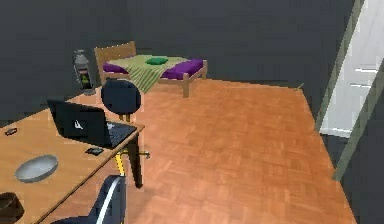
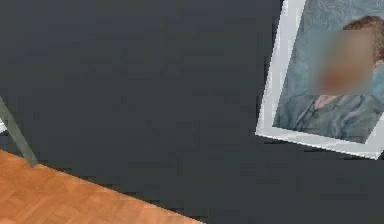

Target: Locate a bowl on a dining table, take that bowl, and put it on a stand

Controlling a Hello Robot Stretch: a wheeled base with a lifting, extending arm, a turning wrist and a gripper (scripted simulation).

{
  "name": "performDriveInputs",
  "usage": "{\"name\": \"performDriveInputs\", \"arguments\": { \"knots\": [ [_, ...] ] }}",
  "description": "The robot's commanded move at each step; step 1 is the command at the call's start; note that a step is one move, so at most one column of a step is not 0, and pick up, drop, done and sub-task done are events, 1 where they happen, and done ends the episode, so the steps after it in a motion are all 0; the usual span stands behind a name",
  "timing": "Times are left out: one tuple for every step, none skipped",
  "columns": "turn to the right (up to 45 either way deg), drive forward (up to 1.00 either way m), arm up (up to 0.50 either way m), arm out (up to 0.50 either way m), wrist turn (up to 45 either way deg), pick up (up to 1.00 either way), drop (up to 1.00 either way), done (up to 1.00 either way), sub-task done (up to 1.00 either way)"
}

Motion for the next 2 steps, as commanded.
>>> {"name": "performDriveInputs", "arguments": {
  "knots": [
    [45.0,0.00,0.00,0.00,0.0,0.00,0.00,0.00,0.00],
    [45.0,0.00,0.00,0.00,0.0,0.00,0.00,0.00,0.00]
  ]
}}
